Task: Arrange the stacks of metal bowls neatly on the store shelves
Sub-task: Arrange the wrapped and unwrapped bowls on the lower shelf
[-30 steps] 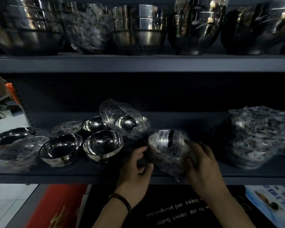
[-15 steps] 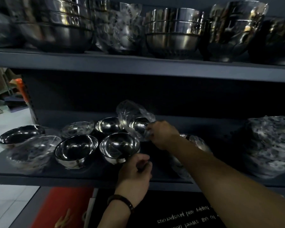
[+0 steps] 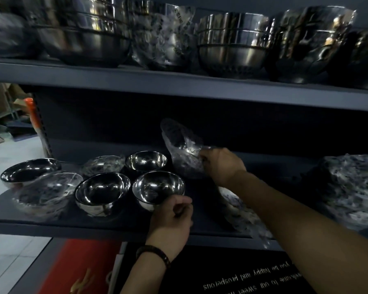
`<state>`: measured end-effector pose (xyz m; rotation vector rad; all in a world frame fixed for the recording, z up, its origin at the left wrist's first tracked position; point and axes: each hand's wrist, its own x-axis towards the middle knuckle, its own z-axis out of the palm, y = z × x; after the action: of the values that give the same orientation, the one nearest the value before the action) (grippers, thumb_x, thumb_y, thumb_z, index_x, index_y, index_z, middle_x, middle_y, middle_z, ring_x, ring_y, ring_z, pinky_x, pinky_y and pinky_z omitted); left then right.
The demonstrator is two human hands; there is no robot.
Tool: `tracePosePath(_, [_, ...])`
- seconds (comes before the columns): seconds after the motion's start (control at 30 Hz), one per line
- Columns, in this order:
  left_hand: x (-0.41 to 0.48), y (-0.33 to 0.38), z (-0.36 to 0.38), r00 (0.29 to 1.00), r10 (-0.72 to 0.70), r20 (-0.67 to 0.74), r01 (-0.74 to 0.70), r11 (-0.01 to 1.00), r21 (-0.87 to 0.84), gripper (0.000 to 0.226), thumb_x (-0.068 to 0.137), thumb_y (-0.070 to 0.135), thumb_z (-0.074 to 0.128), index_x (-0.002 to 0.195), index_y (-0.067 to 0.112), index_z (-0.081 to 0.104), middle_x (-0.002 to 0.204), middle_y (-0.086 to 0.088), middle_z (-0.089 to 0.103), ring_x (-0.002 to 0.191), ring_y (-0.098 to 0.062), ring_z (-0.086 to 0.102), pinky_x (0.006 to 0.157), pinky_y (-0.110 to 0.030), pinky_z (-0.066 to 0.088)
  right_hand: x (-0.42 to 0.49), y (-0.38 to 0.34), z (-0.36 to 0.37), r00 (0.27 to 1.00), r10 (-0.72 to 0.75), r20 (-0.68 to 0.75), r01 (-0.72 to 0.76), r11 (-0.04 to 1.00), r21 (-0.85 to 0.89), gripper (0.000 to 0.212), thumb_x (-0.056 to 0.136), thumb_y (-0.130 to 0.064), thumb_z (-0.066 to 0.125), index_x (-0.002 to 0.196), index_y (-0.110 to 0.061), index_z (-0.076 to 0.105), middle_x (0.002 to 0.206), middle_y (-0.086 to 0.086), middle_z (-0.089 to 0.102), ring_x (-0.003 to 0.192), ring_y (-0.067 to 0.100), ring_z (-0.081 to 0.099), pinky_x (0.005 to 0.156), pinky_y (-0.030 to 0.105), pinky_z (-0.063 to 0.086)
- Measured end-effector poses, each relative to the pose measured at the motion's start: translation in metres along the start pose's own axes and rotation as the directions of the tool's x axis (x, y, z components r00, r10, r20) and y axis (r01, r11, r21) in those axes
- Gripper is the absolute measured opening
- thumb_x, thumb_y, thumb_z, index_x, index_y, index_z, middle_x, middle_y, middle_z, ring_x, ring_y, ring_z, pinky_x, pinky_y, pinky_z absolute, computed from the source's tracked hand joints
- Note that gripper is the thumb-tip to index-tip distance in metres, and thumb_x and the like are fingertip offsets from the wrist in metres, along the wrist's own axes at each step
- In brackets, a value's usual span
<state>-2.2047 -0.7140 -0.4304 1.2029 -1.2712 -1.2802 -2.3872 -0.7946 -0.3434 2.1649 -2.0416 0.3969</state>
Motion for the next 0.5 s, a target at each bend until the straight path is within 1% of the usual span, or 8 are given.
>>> tracePosePath(0.07, [-0.005,0.004,0.003,1.0,-0.003,0.01,0.003,1.0,-0.004,0.014,0.099,0.015,0.065,0.098,0.027,0.072,0.096,0.007,0.073,0.085,-0.02,0.077,0.079,-0.038,0.065,-0.012,0.011,-0.023,0.998,-0.034,-0.045,0.036,0.999,0.028,0.01,0.096,-0.022,0.059,0.101,-0.027,0.065,0.106,0.008,0.071,0.097,0.034,0.068,0.072,0.035,0.047])
tracePosePath(0.13, [-0.007,0.006,0.007,1.0,0.005,0.014,-0.005,1.0,0.025,0.013,0.098,0.015,0.066,0.094,0.025,0.072,0.093,0.009,0.074,0.091,-0.022,0.076,0.088,-0.048,0.063,-0.029,0.024,-0.047,0.993,-0.067,-0.099,0.072,0.996,0.05,0.008,0.091,-0.019,0.062,0.093,-0.027,0.063,0.096,0.004,0.07,0.09,0.032,0.069,0.074,0.04,0.054])
tracePosePath(0.17, [-0.009,0.008,0.009,1.0,0.012,0.015,-0.013,0.999,0.038,0.013,0.097,0.015,0.066,0.093,0.026,0.072,0.094,0.009,0.074,0.094,-0.021,0.075,0.091,-0.05,0.061,-0.04,0.031,-0.057,0.99,-0.074,-0.123,0.081,0.995,0.055,0.009,0.09,-0.018,0.063,0.091,-0.027,0.062,0.093,0.001,0.069,0.087,0.03,0.068,0.074,0.042,0.055])
tracePosePath(0.23, [-0.014,0.012,0.014,0.999,0.027,0.017,-0.028,0.999,0.044,0.012,0.097,0.017,0.066,0.094,0.027,0.071,0.097,0.01,0.074,0.099,-0.019,0.073,0.096,-0.052,0.059,-0.067,0.046,-0.074,0.979,-0.088,-0.186,0.102,0.993,0.064,0.016,0.089,-0.014,0.067,0.088,-0.029,0.06,0.089,-0.004,0.065,0.082,0.022,0.064,0.073,0.039,0.053])
tracePosePath(0.27, [-0.016,0.014,0.018,0.999,0.04,0.016,-0.04,0.998,0.037,0.012,0.097,0.017,0.066,0.096,0.029,0.07,0.1,0.01,0.074,0.101,-0.019,0.072,0.097,-0.052,0.058,-0.082,0.053,-0.081,0.97,-0.091,-0.224,0.108,0.992,0.064,0.021,0.089,-0.011,0.068,0.087,-0.03,0.059,0.088,-0.006,0.062,0.08,0.02,0.062,0.071,0.037,0.051])
tracePosePath(0.33, [-0.02,0.017,0.025,0.997,0.068,0.02,-0.068,0.998,-0.003,0.013,0.097,0.018,0.068,0.101,0.031,0.069,0.109,0.008,0.073,0.102,-0.019,0.071,0.093,-0.049,0.061,-0.112,0.064,-0.088,0.958,-0.075,-0.275,0.094,0.994,0.057,0.015,0.09,-0.007,0.07,0.092,-0.021,0.065,0.088,-0.002,0.064,0.081,0.023,0.062,0.069,0.039,0.05])
tracePosePath(0.4, [-0.026,0.021,0.033,0.993,0.093,0.067,-0.091,0.995,-0.03,0.019,0.096,0.022,0.071,0.11,0.035,0.067,0.12,0.007,0.069,0.106,-0.016,0.069,0.089,-0.043,0.063,-0.139,0.075,-0.084,0.956,-0.043,-0.289,0.068,0.995,0.077,0.012,0.092,-0.004,0.07,0.096,-0.016,0.069,0.089,0.0,0.064,0.083,0.024,0.062,0.067,0.038,0.046])
tracePosePath(0.5, [-0.033,0.021,0.046,0.981,0.134,0.142,-0.132,0.991,-0.025,0.033,0.094,0.031,0.073,0.123,0.043,0.062,0.135,0.012,0.06,0.116,-0.005,0.062,0.101,-0.046,0.058,-0.167,0.086,-0.064,0.958,0.014,-0.285,0.028,0.989,0.144,0.017,0.092,-0.002,0.069,0.095,-0.018,0.069,0.091,0.0,0.061,0.083,0.025,0.062,0.067,0.041,0.051])
